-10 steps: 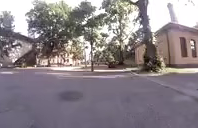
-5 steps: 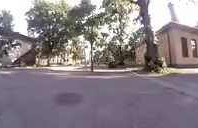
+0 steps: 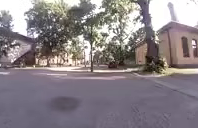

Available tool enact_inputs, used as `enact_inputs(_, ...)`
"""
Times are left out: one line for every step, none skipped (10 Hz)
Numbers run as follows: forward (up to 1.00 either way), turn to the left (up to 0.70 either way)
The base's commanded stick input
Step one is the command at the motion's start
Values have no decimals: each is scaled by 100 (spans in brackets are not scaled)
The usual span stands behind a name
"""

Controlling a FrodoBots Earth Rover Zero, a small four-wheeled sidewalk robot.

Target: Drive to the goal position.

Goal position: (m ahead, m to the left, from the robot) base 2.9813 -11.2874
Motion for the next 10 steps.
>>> enact_inputs(44, -13)
enact_inputs(44, -26)
enact_inputs(44, -27)
enact_inputs(44, -27)
enact_inputs(44, -27)
enact_inputs(44, -27)
enact_inputs(44, -27)
enact_inputs(44, -27)
enact_inputs(44, -27)
enact_inputs(44, -27)
